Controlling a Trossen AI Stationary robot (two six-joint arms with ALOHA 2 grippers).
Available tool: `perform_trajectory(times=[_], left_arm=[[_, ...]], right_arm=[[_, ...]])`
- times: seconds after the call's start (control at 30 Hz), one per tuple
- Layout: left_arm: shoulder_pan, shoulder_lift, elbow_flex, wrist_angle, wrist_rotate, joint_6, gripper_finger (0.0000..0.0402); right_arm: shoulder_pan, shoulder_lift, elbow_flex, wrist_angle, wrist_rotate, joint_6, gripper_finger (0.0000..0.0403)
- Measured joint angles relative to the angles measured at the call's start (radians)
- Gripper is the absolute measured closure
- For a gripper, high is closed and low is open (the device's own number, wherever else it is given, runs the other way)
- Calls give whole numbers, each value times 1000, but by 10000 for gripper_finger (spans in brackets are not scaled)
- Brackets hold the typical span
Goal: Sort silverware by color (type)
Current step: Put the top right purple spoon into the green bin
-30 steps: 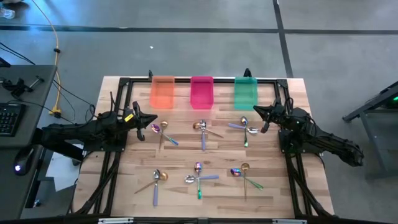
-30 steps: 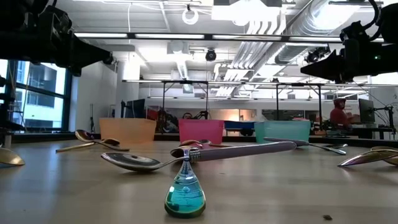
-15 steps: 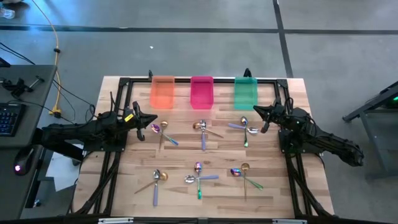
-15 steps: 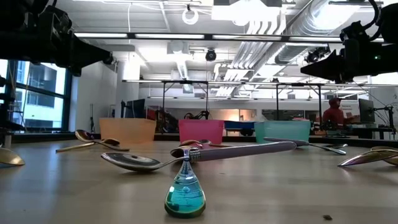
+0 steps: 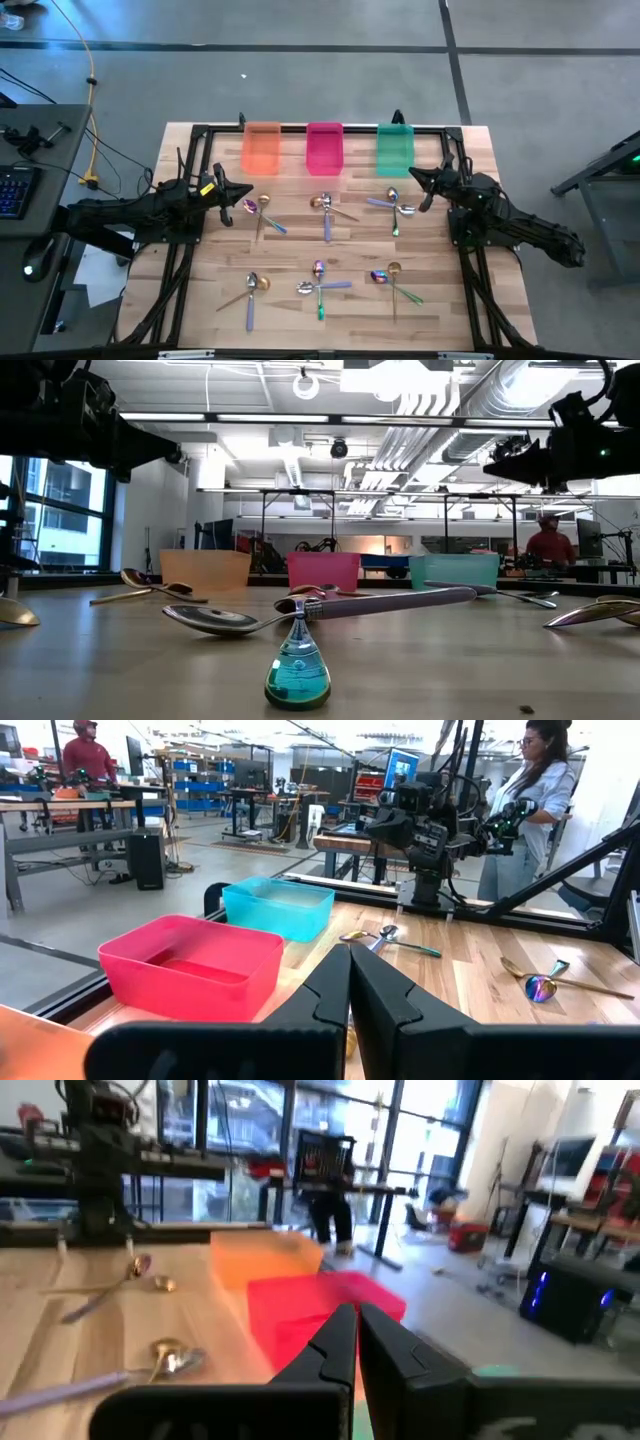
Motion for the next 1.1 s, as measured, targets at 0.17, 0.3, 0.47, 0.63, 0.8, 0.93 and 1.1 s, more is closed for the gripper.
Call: perform_trajectory(times=[0.17, 0.3, 0.47, 0.63, 0.8, 0.93, 1.1], left_arm=[[0, 0, 0, -1, 0, 0, 401], [0, 0, 0, 7, 0, 0, 401], [0, 0, 0, 9, 0, -2, 401], [0, 0, 0, 14, 0, -2, 401], [0, 0, 0, 13, 0, 4, 401], [0, 0, 0, -3, 1, 8, 401], [0, 0, 0, -8, 3, 8, 401]], right_arm=[[2, 0, 0, 110, -7, 195, 402], [2, -1, 0, 206, 15, 221, 402], [1, 20, 3, 261, -1, 277, 402], [2, 119, 30, 261, 17, 271, 402], [3, 309, 64, 250, 22, 308, 402], [13, 497, 119, 207, 37, 368, 402], [60, 716, 229, 67, 99, 432, 386]])
